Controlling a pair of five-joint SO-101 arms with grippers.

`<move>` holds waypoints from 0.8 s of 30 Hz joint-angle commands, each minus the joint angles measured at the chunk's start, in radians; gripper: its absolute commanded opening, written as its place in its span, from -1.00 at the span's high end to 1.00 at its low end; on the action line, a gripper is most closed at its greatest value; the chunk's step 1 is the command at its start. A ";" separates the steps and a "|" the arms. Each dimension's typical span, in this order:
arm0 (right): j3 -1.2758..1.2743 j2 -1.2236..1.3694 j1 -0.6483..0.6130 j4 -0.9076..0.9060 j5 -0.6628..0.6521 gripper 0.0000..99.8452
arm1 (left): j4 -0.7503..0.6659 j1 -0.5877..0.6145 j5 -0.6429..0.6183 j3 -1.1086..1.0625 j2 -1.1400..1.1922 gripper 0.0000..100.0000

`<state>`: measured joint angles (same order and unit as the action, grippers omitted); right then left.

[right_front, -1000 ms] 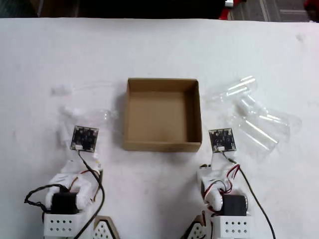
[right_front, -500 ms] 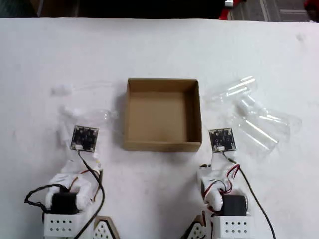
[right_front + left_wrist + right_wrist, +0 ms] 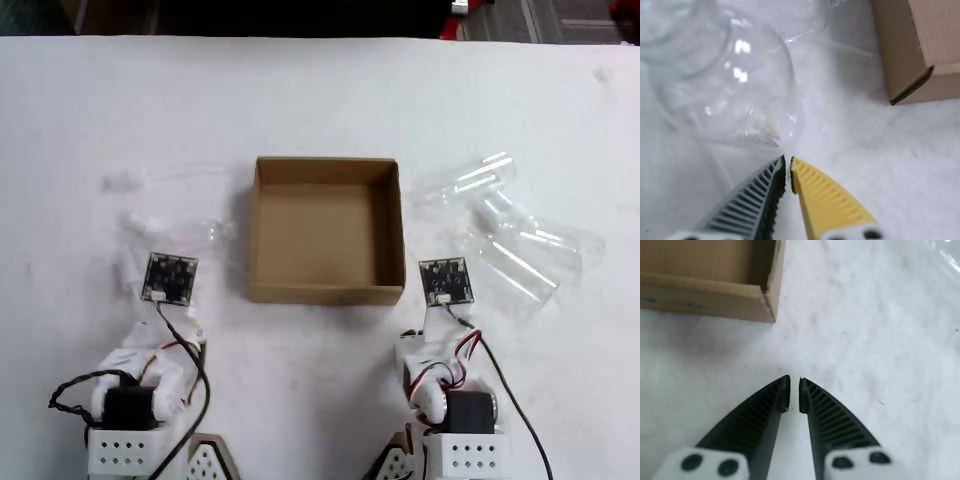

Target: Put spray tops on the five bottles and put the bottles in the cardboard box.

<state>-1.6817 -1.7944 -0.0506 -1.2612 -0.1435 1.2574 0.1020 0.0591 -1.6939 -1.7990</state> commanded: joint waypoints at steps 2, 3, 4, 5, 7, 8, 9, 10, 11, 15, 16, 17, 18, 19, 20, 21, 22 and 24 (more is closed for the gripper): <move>-0.008 -0.007 -0.012 -0.007 0.009 0.97 | -0.032 0.038 0.005 0.037 0.001 0.95; -0.008 -0.007 -0.012 -0.007 0.009 0.96 | -0.032 0.051 0.005 0.061 0.001 0.95; -0.008 -0.007 -0.012 -0.005 0.009 0.96 | -0.032 0.062 0.005 0.091 0.001 0.95; -0.008 -0.007 -0.012 0.002 0.009 0.96 | -0.032 0.071 0.002 0.126 0.001 0.95; -0.008 -0.008 -0.012 0.047 0.009 0.96 | -0.032 0.084 0.000 0.213 0.001 0.95; -0.008 -0.008 -0.012 0.088 0.009 0.96 | -0.031 0.088 0.000 0.252 0.001 0.95; -0.008 -0.008 -0.008 0.142 0.012 0.96 | -0.031 0.088 0.000 0.290 0.001 0.95; -0.008 -0.008 -0.004 0.200 0.012 0.96 | -0.029 0.088 0.000 0.327 0.001 0.95; -0.008 -0.008 -0.004 0.260 0.014 0.96 | -0.029 0.085 0.000 0.358 0.001 0.95; -0.008 -0.007 -0.002 0.417 0.017 0.96 | -0.028 0.088 0.008 0.491 0.001 0.95; -0.008 -0.007 -0.002 0.437 0.017 0.96 | -0.026 0.088 0.008 0.525 0.001 0.95; -0.008 -0.007 -0.002 0.455 0.017 0.96 | -0.026 0.088 0.008 0.557 0.001 0.95; -0.008 -0.007 -0.002 0.473 0.017 0.96 | -0.025 0.088 0.006 0.591 0.001 0.95; -0.008 -0.007 -0.002 0.493 0.017 0.96 | -0.025 0.088 0.006 0.621 0.001 0.95; -0.008 -0.007 -0.002 0.516 0.017 0.96 | -0.025 0.088 0.006 0.651 0.001 0.95; -0.008 -0.008 -0.002 0.541 0.017 0.96 | -0.025 0.087 0.006 0.675 0.001 0.95; -0.008 -0.008 -0.001 0.568 0.017 0.96 | -0.025 0.085 0.006 0.700 0.001 0.95; -0.008 -0.010 0.024 0.633 0.017 0.96 | -0.025 0.082 0.006 0.729 0.001 0.95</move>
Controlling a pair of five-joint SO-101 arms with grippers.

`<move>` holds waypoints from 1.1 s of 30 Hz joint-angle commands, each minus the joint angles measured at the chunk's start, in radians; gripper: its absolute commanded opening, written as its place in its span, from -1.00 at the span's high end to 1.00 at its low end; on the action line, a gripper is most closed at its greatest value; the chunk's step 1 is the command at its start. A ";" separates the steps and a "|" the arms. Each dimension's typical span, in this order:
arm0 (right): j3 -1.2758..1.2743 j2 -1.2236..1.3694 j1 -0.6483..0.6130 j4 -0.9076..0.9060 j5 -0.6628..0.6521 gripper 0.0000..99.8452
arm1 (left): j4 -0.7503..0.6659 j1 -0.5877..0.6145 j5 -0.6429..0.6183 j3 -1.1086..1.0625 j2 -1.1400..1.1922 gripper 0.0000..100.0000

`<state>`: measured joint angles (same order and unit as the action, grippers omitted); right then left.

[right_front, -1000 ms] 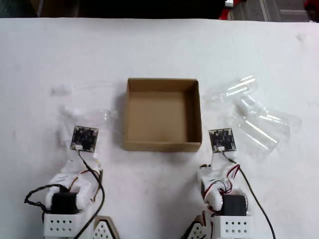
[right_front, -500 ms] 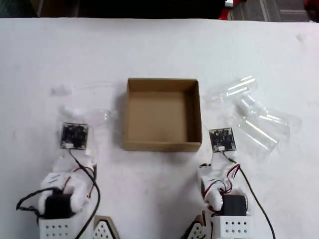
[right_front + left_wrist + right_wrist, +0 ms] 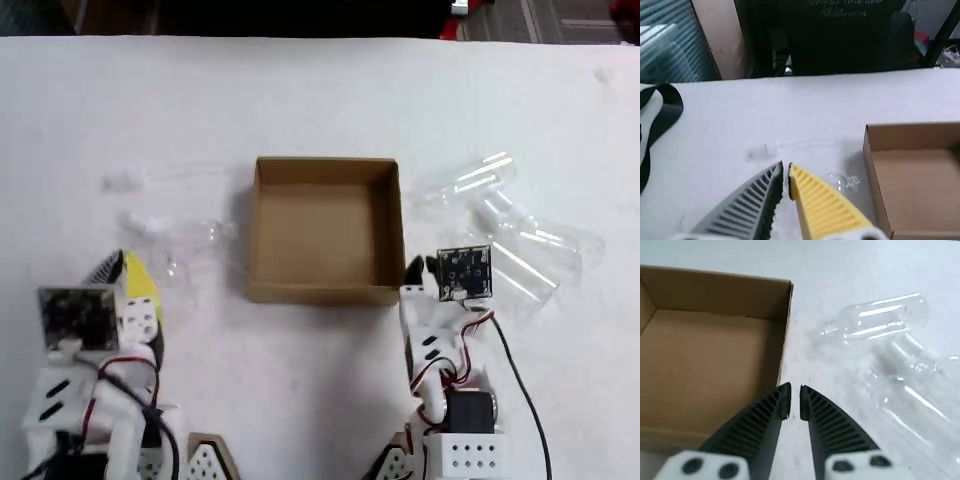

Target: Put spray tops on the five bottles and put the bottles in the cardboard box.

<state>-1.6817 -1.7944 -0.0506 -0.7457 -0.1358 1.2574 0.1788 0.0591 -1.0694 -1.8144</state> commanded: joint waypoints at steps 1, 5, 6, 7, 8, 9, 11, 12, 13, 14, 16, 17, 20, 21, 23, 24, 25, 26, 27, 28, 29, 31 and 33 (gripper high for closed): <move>-0.008 -0.010 0.035 0.157 0.009 0.96 | -0.025 0.005 0.003 0.104 0.015 0.95; -0.008 -0.010 0.062 0.349 0.002 0.96 | -0.025 0.005 0.005 0.101 0.015 0.95; -0.008 -0.010 0.070 0.390 0.002 0.96 | -0.025 0.008 0.006 0.101 0.015 0.95; -0.008 -0.010 0.070 0.421 0.002 0.96 | -0.021 0.010 0.006 0.098 0.015 0.95; -0.008 -0.010 0.070 0.449 0.002 0.96 | -0.009 0.010 0.006 0.089 0.015 0.95; -0.008 -0.010 0.068 0.473 0.002 0.96 | 0.006 0.010 0.008 0.075 0.015 0.95; -0.008 -0.010 0.041 0.532 0.003 0.96 | 0.012 0.010 0.008 0.034 0.015 0.95; -0.008 -0.010 0.016 0.558 0.002 0.96 | 0.009 0.010 0.008 0.003 0.015 0.95; -0.008 -0.010 -0.010 0.581 0.002 0.96 | -0.009 0.010 0.008 -0.029 0.015 0.95; -0.008 -0.010 -0.035 0.599 0.000 0.96 | -0.041 0.005 0.008 -0.060 0.015 0.95; -0.008 -0.010 -0.079 0.641 -0.040 0.96 | -0.135 0.004 0.008 -0.133 0.015 0.95; -0.008 -0.010 -0.104 0.659 -0.089 0.96 | -0.187 0.005 0.008 -0.173 0.015 0.95; -0.008 -0.004 -0.186 0.662 -0.236 0.96 | -0.325 0.002 0.008 -0.345 0.015 0.95; -0.008 -0.002 -0.206 0.628 -0.253 0.96 | -0.381 -0.004 0.008 -0.394 0.015 0.95; -0.008 -0.002 -0.219 0.527 -0.252 0.96 | -0.463 0.036 0.008 -0.436 0.015 0.95; -0.008 -0.007 -0.222 0.498 -0.255 0.96 | -0.470 0.062 0.002 -0.445 0.015 0.95; -0.008 -0.007 -0.217 0.492 -0.255 0.96 | -0.473 0.074 0.000 -0.450 0.015 0.95; -0.008 -0.004 -0.214 0.489 -0.255 0.96 | -0.473 0.082 0.000 -0.450 0.015 0.95; -0.008 -0.004 -0.211 0.486 -0.256 0.96 | -0.474 0.088 0.002 -0.448 0.015 0.95; -0.008 -0.004 -0.205 0.484 -0.253 0.96 | -0.477 0.088 0.006 -0.446 0.015 0.95; -0.008 -0.004 -0.199 0.484 -0.253 0.96 | -0.479 0.088 0.008 -0.446 0.015 0.95; -0.008 -0.002 -0.183 0.481 -0.252 0.96 | -0.479 0.088 0.029 -0.443 0.015 0.95; -0.008 -0.004 -0.179 0.446 -0.252 0.96 | -0.473 0.081 0.114 -0.419 0.016 0.95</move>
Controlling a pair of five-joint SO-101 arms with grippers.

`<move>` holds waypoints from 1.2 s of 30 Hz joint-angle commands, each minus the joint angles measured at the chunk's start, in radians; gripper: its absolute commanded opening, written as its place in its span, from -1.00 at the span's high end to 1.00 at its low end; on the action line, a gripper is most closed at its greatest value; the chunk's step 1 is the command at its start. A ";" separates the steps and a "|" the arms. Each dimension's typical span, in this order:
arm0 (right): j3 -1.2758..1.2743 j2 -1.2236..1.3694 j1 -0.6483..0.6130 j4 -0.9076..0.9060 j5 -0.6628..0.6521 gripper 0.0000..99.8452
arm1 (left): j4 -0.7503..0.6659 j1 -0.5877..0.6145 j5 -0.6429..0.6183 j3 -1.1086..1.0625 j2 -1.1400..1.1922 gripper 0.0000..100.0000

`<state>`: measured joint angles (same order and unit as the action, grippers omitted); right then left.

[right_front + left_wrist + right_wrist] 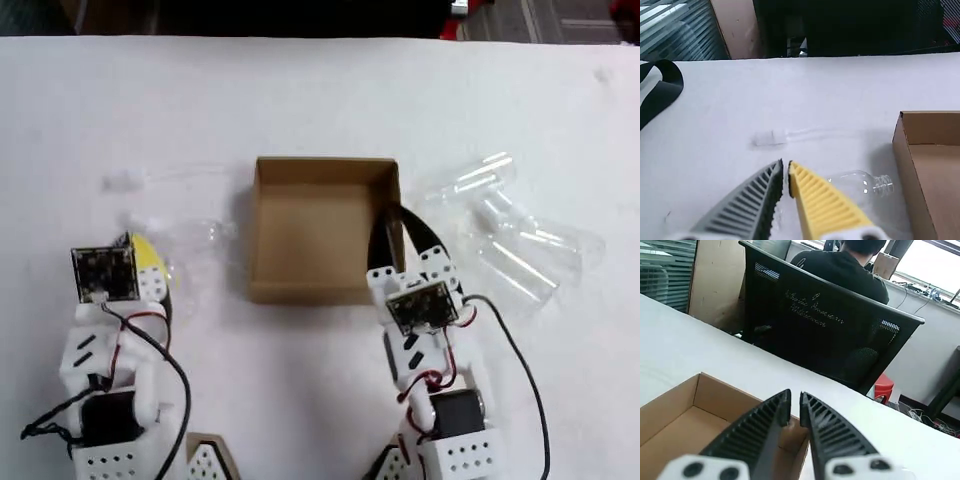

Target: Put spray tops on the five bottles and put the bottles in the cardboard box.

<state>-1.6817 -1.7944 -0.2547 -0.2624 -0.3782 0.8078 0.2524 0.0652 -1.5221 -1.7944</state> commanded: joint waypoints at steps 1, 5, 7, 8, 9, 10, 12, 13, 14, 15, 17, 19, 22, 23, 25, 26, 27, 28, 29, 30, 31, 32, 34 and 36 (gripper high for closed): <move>-0.008 -0.004 0.024 -0.054 -0.015 0.96 | -0.020 0.005 0.140 0.054 -0.002 0.95; -0.008 -0.004 0.027 -0.065 -0.017 0.96 | 0.018 0.002 0.158 0.167 0.004 0.92; -0.008 -0.004 0.027 -0.068 -0.017 0.96 | 0.064 -0.041 0.206 0.239 0.019 0.85; -0.008 -0.004 0.027 -0.070 -0.017 0.96 | 0.092 -0.073 0.238 0.282 0.042 0.82; -0.008 -0.004 0.027 -0.070 -0.017 0.96 | 0.121 -0.104 0.272 0.328 0.076 0.80; -0.008 -0.004 0.027 -0.070 -0.017 0.96 | 0.153 -0.124 0.298 0.381 0.117 0.81; -0.008 -0.004 0.027 -0.071 -0.018 0.96 | 0.224 -0.140 0.318 0.503 0.220 0.82; -0.008 -0.004 0.027 -0.071 -0.018 0.96 | 0.265 -0.139 0.316 0.574 0.275 0.82; -0.008 -0.004 0.027 -0.071 -0.018 0.96 | 0.310 -0.139 0.316 0.651 0.334 0.82; -0.008 -0.004 0.027 -0.071 -0.018 0.96 | 0.356 -0.139 0.316 0.727 0.394 0.82; -0.008 -0.004 0.027 -0.071 -0.018 0.96 | 0.451 -0.143 0.316 0.884 0.526 0.82; -0.008 -0.004 0.027 -0.071 -0.018 0.96 | 0.551 -0.145 0.316 1.039 0.679 0.82; -0.008 -0.004 0.027 -0.071 -0.018 0.96 | 0.707 -0.142 0.316 1.257 0.946 0.82; -0.008 -0.004 0.027 -0.071 -0.018 0.96 | 0.767 -0.140 0.316 1.321 1.033 0.82; -0.008 -0.004 0.027 -0.071 -0.018 0.96 | 0.876 -0.142 0.304 1.436 1.188 0.82; -0.008 -0.004 0.027 -0.071 -0.018 0.96 | 0.930 -0.145 0.276 1.491 1.256 0.82; -0.008 -0.004 0.027 -0.071 -0.018 0.96 | 0.970 -0.145 0.252 1.534 1.314 0.82; -0.008 -0.004 0.027 -0.071 -0.018 0.96 | 0.982 -0.140 0.226 1.565 1.360 0.82; -0.008 -0.004 0.027 -0.071 -0.018 0.96 | 0.979 -0.136 0.212 1.577 1.392 0.82; -0.008 -0.004 0.027 -0.071 -0.018 0.96 | 0.977 -0.125 0.203 1.582 1.414 0.80; -0.008 -0.004 0.027 -0.071 -0.018 0.96 | 0.974 -0.120 0.198 1.583 1.431 0.78; -0.008 -0.004 0.027 -0.071 -0.018 0.96 | 0.974 -0.119 0.196 1.579 1.443 0.73; -0.008 -0.004 0.027 -0.071 -0.018 0.96 | 0.974 -0.113 0.196 1.573 1.451 0.65; -0.008 -0.004 0.027 -0.071 -0.018 0.96 | 0.974 -0.108 0.196 1.556 1.451 0.60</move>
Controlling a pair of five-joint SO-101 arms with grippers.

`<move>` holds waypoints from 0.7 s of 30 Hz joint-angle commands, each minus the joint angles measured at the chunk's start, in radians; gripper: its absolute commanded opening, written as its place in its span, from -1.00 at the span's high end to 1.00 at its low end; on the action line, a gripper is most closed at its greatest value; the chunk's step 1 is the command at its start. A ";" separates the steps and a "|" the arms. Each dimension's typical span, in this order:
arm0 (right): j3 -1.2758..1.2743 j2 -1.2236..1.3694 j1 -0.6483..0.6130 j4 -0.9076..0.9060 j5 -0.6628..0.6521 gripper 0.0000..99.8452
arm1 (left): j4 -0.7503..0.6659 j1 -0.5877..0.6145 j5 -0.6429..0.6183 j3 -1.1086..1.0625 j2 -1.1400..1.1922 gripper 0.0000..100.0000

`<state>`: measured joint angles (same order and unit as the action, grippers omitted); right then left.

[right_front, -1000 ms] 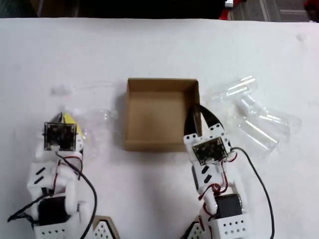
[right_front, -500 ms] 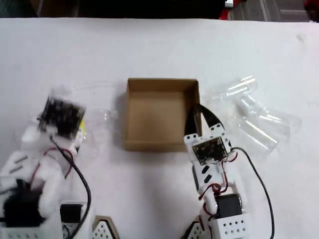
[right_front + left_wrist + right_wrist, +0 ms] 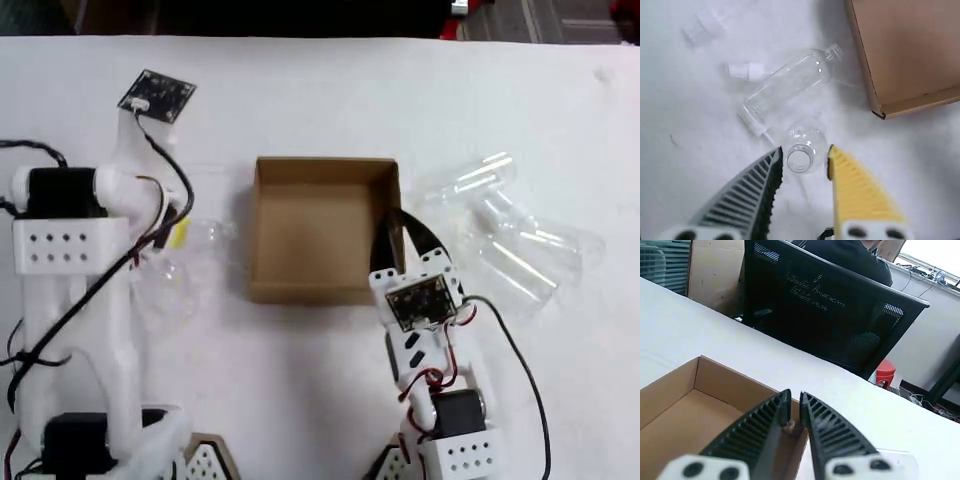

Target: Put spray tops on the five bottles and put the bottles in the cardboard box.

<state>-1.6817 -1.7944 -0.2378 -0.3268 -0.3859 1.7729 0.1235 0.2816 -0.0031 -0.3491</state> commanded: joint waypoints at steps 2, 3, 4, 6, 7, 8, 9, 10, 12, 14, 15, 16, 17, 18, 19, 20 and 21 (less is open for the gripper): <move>-0.008 -0.004 0.010 -0.007 -0.011 0.96 | 0.006 0.030 -0.020 0.009 0.005 0.60; -0.008 -0.004 0.010 -0.007 -0.011 0.96 | 0.005 0.035 -0.014 -0.005 0.005 0.60; -0.008 -0.004 0.010 -0.007 -0.011 0.96 | 0.005 0.042 -0.011 -0.018 0.005 0.59; -0.008 -0.004 0.010 -0.007 -0.011 0.96 | -0.002 0.068 -0.009 -0.041 0.005 0.59; -0.008 -0.004 0.010 -0.007 -0.011 0.96 | -0.015 0.082 -0.009 -0.058 0.005 0.59; -0.008 -0.004 0.010 -0.007 -0.011 0.96 | -0.034 0.099 -0.009 -0.078 0.005 0.59; -0.008 -0.004 0.010 -0.007 -0.011 0.96 | -0.057 0.113 -0.009 -0.101 0.005 0.59; -0.008 -0.004 0.010 -0.007 -0.011 0.96 | -0.080 0.122 -0.009 -0.127 0.007 0.59; -0.008 -0.004 0.010 -0.007 -0.011 0.96 | -0.126 0.127 -0.009 -0.190 0.007 0.59; -0.008 -0.004 0.010 -0.007 -0.011 0.96 | -0.141 0.120 -0.009 -0.241 0.005 0.59; -0.008 -0.004 0.010 -0.007 -0.011 0.96 | -0.143 0.119 -0.009 -0.258 0.005 0.59; -0.008 -0.004 0.010 -0.007 -0.011 0.96 | -0.143 0.119 -0.009 -0.269 0.005 0.59; -0.008 -0.004 0.010 -0.007 -0.011 0.96 | -0.143 0.119 -0.009 -0.272 0.005 0.59; -0.008 -0.004 0.010 -0.007 -0.011 0.96 | -0.143 0.119 -0.009 -0.272 0.005 0.60; -0.008 -0.004 0.010 -0.007 -0.011 0.96 | -0.144 0.119 -0.009 -0.272 0.005 0.60; -0.008 -0.004 0.010 -0.007 -0.011 0.96 | -0.146 0.119 -0.009 -0.272 0.007 0.60; -0.008 -0.004 0.010 -0.007 -0.011 0.96 | -0.146 0.119 -0.009 -0.273 0.008 0.60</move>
<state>-1.6817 -1.7944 -0.2378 -0.3268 -0.3859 1.6471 0.2355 0.2739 -0.2793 -0.3445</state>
